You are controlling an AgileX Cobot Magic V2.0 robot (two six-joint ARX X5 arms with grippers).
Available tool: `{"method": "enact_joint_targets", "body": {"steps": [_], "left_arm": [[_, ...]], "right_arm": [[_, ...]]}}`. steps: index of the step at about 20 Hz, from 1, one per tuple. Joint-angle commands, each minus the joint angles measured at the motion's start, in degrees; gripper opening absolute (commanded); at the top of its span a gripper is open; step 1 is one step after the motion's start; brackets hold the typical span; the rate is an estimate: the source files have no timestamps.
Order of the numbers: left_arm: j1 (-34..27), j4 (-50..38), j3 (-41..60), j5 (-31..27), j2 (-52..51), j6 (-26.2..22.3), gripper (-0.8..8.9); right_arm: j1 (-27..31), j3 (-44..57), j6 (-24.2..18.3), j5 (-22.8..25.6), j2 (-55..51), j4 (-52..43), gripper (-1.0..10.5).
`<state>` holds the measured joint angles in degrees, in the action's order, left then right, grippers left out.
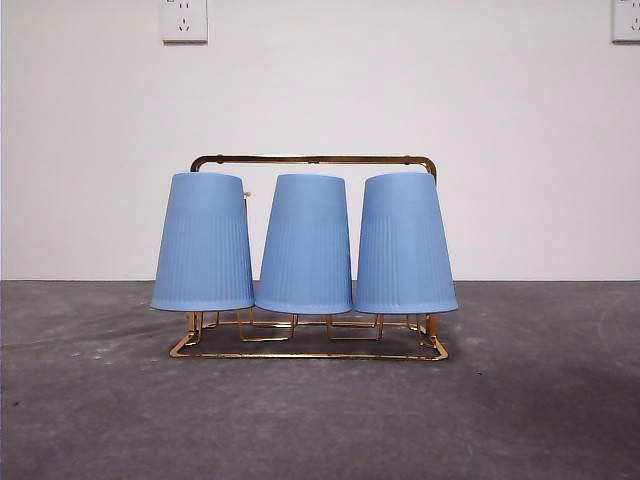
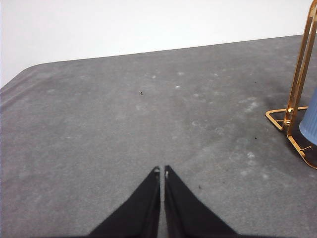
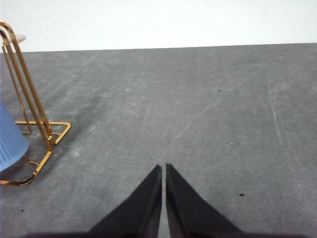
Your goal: Pick the top cup and place it on cupholder, pick up the mid cup and place it on cupholder, last pick the bottom cup and place it on cupholder.
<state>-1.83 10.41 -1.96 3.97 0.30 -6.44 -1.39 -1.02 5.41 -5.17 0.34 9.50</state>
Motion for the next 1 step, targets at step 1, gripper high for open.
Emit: {"method": "enact_joint_targets", "body": {"steps": [1], "left_arm": [[-0.13, 0.44, 1.05, -0.07, -0.11, 0.28, 0.06]], "right_arm": [[0.11, 0.37, 0.57, 0.13, -0.13, -0.63, 0.0]]}}
